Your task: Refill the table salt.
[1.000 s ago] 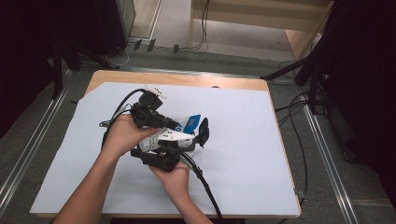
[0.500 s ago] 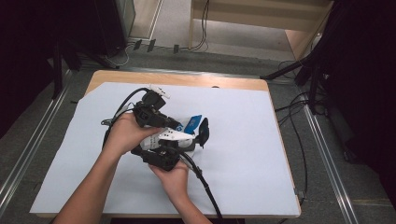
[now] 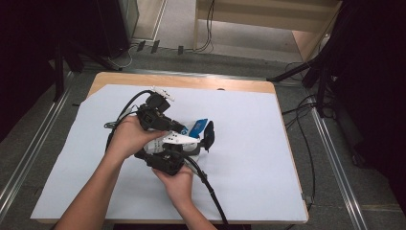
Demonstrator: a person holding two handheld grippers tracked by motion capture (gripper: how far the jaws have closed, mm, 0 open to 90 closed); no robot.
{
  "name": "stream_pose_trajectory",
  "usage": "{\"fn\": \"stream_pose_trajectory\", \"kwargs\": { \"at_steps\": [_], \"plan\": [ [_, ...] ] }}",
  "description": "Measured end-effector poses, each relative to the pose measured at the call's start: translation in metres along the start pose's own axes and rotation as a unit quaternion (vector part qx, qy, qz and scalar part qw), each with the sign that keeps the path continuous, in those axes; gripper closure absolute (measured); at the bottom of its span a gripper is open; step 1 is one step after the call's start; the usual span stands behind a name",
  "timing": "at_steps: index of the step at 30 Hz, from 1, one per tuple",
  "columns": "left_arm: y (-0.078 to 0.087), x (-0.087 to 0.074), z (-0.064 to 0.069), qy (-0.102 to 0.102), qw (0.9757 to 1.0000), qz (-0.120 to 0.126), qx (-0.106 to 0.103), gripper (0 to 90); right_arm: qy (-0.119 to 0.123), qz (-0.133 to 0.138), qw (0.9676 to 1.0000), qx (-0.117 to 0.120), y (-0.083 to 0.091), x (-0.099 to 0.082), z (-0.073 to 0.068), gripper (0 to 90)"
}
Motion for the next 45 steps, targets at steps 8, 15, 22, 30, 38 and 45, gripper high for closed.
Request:
{"fn": "stream_pose_trajectory", "kwargs": {
  "at_steps": [8, 15, 22, 30, 38, 45],
  "plan": [
    [0.0045, 0.001, -0.0026, 0.004, 1.0, 0.007, -0.002, 89.5, 0.005, -0.002, 1.0, 0.003, -0.0005, 0.0003, -0.0017, 71.6],
    [0.0021, 0.001, -0.0003, -0.003, 1.0, 0.005, 0.008, 89.4, 0.0, -0.005, 1.0, 0.004, -0.0003, 0.0008, -0.0016, 75.0],
    [0.0016, -0.0003, 0.0002, -0.004, 1.0, 0.0, 0.008, 89.6, -0.006, 0.003, 1.0, 0.007, -0.0011, 0.0011, -0.0032, 75.5],
    [-0.0003, -0.0013, -0.0005, -0.004, 0.9999, -0.004, 0.008, 89.5, -0.008, 0.009, 0.9999, 0.008, 0.0005, -0.002, -0.0036, 76.1],
    [-0.0006, -0.0016, -0.0005, -0.004, 0.9999, -0.006, 0.009, 89.5, -0.011, 0.009, 0.9999, 0.009, -0.0012, -0.0018, -0.0027, 76.6],
    [-0.0016, -0.0027, 0.0008, -0.008, 0.9999, -0.007, 0.01, 89.2, -0.012, 0.009, 0.9998, 0.008, -0.002, -0.0025, -0.0026, 76.5]
  ]
}}
Point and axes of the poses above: each handheld gripper's, and its own axes: y roughly backward along the jaws, x roughly out of its top, z roughly to its right, the point moved 10 cm from there along -y, roughly forward along the jaws, and after that the axes turned 13 degrees about y, right-handed, at the moved point
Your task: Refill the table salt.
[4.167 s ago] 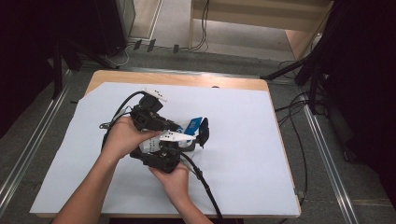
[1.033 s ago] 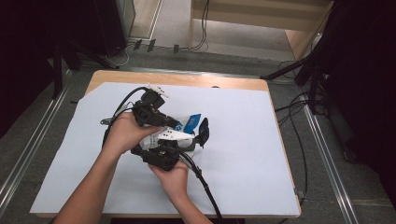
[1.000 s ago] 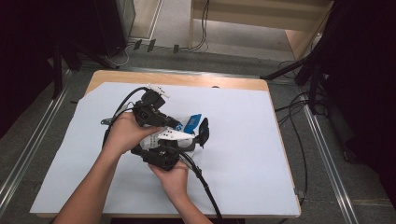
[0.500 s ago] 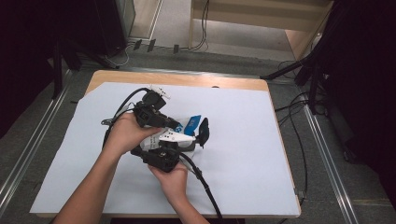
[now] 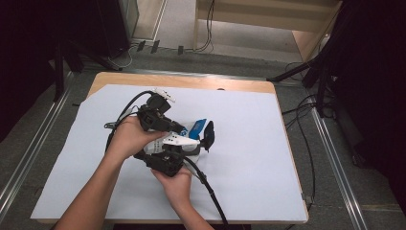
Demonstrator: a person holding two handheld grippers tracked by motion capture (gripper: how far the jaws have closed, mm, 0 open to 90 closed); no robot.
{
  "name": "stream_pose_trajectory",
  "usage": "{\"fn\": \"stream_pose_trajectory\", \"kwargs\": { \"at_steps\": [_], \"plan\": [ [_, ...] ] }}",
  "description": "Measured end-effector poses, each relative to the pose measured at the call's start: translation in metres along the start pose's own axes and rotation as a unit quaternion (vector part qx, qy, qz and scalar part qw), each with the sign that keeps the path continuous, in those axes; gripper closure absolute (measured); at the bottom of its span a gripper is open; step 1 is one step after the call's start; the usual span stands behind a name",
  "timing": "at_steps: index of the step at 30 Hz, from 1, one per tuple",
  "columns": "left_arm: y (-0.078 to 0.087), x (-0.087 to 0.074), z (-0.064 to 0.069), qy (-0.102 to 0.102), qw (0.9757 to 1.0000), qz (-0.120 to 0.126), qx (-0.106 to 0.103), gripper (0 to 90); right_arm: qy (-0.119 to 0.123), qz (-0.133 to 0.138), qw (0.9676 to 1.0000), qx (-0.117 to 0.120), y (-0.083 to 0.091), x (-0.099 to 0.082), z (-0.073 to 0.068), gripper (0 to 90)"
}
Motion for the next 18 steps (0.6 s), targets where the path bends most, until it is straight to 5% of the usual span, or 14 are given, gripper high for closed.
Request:
{"fn": "stream_pose_trajectory", "kwargs": {
  "at_steps": [18],
  "plan": [
    [0.0015, -0.0085, -0.002, 0.0, 0.9997, -0.012, -0.021, 84.0, 0.001, -0.01, 0.9999, -0.013, 0.0035, -0.0101, 0.0047, 71.6]
  ]
}}
Point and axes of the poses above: each handheld gripper's, and its own axes: y roughly backward along the jaws, x roughly out of its top, z roughly to its right, the point moved 10 cm from there along -y, roughly forward along the jaws, and after that the axes turned 13 degrees about y, right-handed, at the moved point
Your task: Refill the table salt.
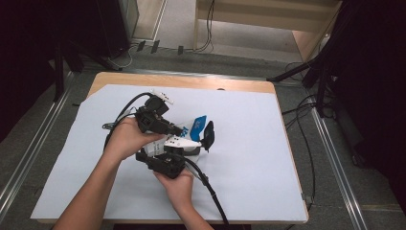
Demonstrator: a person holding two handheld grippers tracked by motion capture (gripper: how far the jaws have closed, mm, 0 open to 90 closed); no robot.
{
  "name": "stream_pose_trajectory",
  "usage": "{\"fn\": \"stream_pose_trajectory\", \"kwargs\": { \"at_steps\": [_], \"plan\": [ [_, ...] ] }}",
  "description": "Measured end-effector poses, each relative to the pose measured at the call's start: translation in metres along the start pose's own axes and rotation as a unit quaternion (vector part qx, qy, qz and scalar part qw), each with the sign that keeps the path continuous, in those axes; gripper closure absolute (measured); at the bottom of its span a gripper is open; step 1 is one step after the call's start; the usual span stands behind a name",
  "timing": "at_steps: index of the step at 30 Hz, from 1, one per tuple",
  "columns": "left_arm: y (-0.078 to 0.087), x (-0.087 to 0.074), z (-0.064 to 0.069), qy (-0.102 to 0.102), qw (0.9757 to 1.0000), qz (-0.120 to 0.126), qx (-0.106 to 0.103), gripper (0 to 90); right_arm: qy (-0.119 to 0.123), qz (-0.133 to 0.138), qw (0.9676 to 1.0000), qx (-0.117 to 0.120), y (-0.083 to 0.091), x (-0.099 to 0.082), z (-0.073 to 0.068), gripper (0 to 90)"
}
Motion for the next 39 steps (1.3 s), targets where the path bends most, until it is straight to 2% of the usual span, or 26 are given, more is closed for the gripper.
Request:
{"fn": "stream_pose_trajectory", "kwargs": {
  "at_steps": [12, 14, 23, 33, 34, 39],
  "plan": [
    [0.008, -0.01, -0.003, -0.005, 0.9997, 0.005, -0.022, 86.3, -0.005, -0.007, 0.9999, -0.009, -0.002, -0.014, 0.004, 70.1],
    [0.009, -0.011, -0.003, -0.005, 0.9998, 0.006, -0.02, 86.4, -0.002, -0.009, 0.9999, -0.012, -0.003, -0.015, 0.004, 69.9],
    [0.018, -0.019, -0.008, -0.004, 0.9992, 0.015, -0.038, 87.1, 0.016, -0.02, 0.9994, -0.024, -0.003, -0.02, 0.005, 66.0],
    [0.022, -0.028, -0.011, -0.001, 0.998, 0.018, -0.061, 87.8, 0.025, -0.021, 0.9987, -0.039, -0.004, -0.025, 0.0, 60.7],
    [0.023, -0.028, -0.012, 0.0, 0.9981, 0.02, -0.057, 87.8, 0.026, -0.021, 0.9987, -0.039, -0.004, -0.025, 0.0, 60.6],
    [0.025, -0.03, -0.011, 0.002, 0.9975, 0.024, -0.066, 88.1, 0.028, -0.025, 0.9983, -0.044, -0.002, -0.028, 0.002, 60.2]
  ]
}}
Point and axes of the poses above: each handheld gripper's, and its own axes: y roughly backward along the jaws, x roughly out of its top, z roughly to its right, the point moved 10 cm from there along -y, roughly forward along the jaws, and after that the axes turned 13 degrees about y, right-handed, at the moved point
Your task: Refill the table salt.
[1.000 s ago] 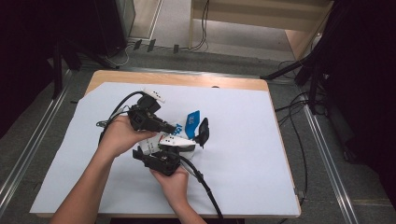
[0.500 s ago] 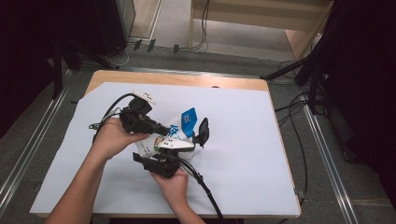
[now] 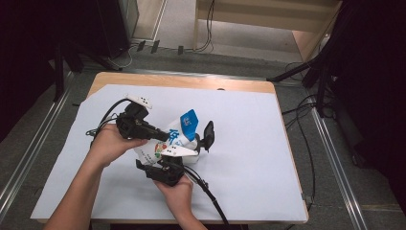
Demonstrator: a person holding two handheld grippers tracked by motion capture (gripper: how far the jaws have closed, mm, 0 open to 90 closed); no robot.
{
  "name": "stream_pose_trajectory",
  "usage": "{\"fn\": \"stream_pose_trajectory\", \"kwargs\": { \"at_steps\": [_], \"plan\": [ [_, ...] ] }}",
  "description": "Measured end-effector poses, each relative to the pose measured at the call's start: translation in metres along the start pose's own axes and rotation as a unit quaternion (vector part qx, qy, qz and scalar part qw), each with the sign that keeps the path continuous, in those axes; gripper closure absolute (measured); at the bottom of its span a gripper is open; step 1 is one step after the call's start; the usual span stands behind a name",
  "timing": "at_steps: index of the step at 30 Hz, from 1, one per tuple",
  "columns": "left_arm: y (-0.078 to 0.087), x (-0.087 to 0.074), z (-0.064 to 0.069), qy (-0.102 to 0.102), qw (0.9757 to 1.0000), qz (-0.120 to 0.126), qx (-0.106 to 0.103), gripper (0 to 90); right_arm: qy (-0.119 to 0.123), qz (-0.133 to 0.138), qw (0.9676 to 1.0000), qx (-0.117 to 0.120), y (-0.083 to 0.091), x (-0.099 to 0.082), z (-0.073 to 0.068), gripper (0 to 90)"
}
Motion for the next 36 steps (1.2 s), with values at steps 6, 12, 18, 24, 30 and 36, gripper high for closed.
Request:
{"fn": "stream_pose_trajectory", "kwargs": {
  "at_steps": [6, 12, 18, 24, 30, 36],
  "plan": [
    [0.004, -0.003, -0.001, 0.0, 1.0, 0.006, -0.004, 88.3, 0.007, -0.005, 1.0, -0.004, 0.0, -0.003, 0.0, 60.1],
    [0.011, -0.004, -0.002, 0.002, 0.9997, 0.016, -0.015, 88.4, 0.003, -0.001, 0.9999, -0.011, 0.005, -0.006, 0.003, 59.5],
    [0.012, -0.005, -0.002, 0.002, 0.9997, 0.017, -0.016, 88.4, 0.003, -0.005, 0.9999, -0.016, 0.007, -0.009, 0.006, 59.5],
    [0.015, -0.006, -0.003, 0.003, 0.9994, 0.022, -0.025, 88.4, 0.002, -0.005, 0.9998, -0.019, 0.009, -0.01, 0.007, 59.5],
    [0.022, -0.008, -0.002, 0.001, 0.9993, 0.028, -0.027, 88.4, 0.004, -0.007, 0.9996, -0.026, 0.012, -0.011, 0.011, 59.6],
    [0.028, -0.013, -0.003, -0.004, 0.9992, 0.028, -0.027, 88.4, 0.007, -0.011, 0.9995, -0.03, 0.015, -0.012, 0.013, 60.0]
  ]
}}
Point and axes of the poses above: each handheld gripper's, and its own axes: y roughly backward along the jaws, x roughly out of its top, z roughly to its right, the point moved 10 cm from there along -y, roughly forward along the jaws, and after that the axes turned 13 degrees about y, right-handed, at the moved point
